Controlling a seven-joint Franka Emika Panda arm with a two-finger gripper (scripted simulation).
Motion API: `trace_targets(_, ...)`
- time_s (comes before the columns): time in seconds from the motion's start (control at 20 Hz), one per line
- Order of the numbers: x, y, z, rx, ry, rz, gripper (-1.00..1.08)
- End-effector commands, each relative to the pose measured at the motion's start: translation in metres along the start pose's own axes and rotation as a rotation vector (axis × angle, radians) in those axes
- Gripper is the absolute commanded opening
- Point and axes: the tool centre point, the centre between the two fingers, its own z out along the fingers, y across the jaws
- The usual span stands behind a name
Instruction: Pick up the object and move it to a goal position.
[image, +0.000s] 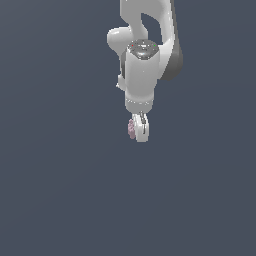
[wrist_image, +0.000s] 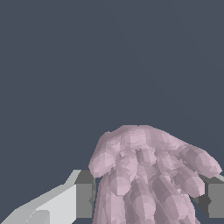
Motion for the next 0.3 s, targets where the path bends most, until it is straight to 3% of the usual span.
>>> trace_targets(0.0,-0.001,0.0042,-0.0072,-0.001,0.001,0.0,-1.0)
trace_targets(0.25,-0.0018,0.0066,-0.0128,-0.001,0.001,0.0,-1.0)
